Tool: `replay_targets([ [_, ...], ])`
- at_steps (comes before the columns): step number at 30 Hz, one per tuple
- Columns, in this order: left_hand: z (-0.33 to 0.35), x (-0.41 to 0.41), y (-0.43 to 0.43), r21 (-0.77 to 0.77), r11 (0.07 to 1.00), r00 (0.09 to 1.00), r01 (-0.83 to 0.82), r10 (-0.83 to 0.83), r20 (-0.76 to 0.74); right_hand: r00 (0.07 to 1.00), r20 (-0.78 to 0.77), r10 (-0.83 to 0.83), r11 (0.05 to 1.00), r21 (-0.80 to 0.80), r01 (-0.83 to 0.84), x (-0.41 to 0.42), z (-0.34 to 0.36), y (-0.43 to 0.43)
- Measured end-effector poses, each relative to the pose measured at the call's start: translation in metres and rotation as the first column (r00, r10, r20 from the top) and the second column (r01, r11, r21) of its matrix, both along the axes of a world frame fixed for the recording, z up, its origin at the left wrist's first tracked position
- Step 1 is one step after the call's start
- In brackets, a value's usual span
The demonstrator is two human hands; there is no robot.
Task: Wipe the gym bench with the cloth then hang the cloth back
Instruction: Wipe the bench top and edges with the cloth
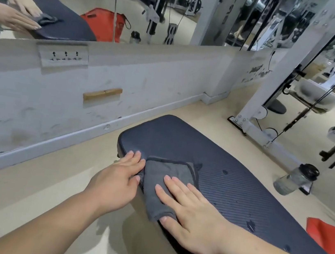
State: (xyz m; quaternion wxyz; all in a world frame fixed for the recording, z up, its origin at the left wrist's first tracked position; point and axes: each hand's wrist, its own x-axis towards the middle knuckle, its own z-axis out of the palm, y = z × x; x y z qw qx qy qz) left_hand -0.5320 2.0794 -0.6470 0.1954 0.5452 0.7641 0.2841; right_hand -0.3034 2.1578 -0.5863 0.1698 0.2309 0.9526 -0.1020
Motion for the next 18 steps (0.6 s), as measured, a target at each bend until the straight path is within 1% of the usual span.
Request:
replay_targets([
  [2,-0.001,0.000,0.000,-0.002,1.000,1.000,0.003,-0.003,-0.010,0.998,0.062,-0.007,0.999,0.039,0.005,-0.013,0.002,0.029],
  [3,-0.002,0.000,0.001,-0.006,1.000,1.000,0.007,-0.007,-0.015,0.996,0.073,-0.057,0.997,0.056,0.053,-0.025,0.000,0.046],
  [4,-0.001,0.000,0.000,-0.012,1.000,1.000,0.012,-0.012,-0.016,0.987,0.056,-0.151,0.987,0.063,0.147,-0.038,-0.004,0.062],
  [6,0.001,0.000,0.000,-0.025,0.999,1.000,0.021,-0.021,-0.005,0.934,-0.038,-0.356,0.928,0.098,0.358,-0.064,-0.015,0.080],
  [8,0.005,0.002,-0.001,-0.055,0.998,0.999,0.027,-0.028,-0.015,0.886,-0.089,-0.454,0.876,0.136,0.463,-0.081,-0.025,0.077],
  [10,0.013,0.004,0.001,-0.104,0.994,0.997,0.041,-0.048,-0.066,0.890,-0.101,-0.445,0.884,0.107,0.455,-0.083,-0.027,0.062],
  [13,0.031,0.012,0.003,-0.150,0.985,0.984,0.089,-0.110,-0.140,0.927,-0.133,-0.349,0.930,0.071,0.361,-0.053,-0.018,0.031],
  [15,0.042,0.025,0.002,-0.141,0.974,0.962,0.178,-0.202,-0.185,0.949,-0.128,-0.289,0.951,0.077,0.300,-0.025,-0.011,0.009],
  [18,0.052,0.054,-0.002,-0.198,0.910,0.884,0.365,-0.405,-0.234,0.960,-0.059,-0.273,0.959,0.057,0.277,0.012,-0.001,-0.022],
])
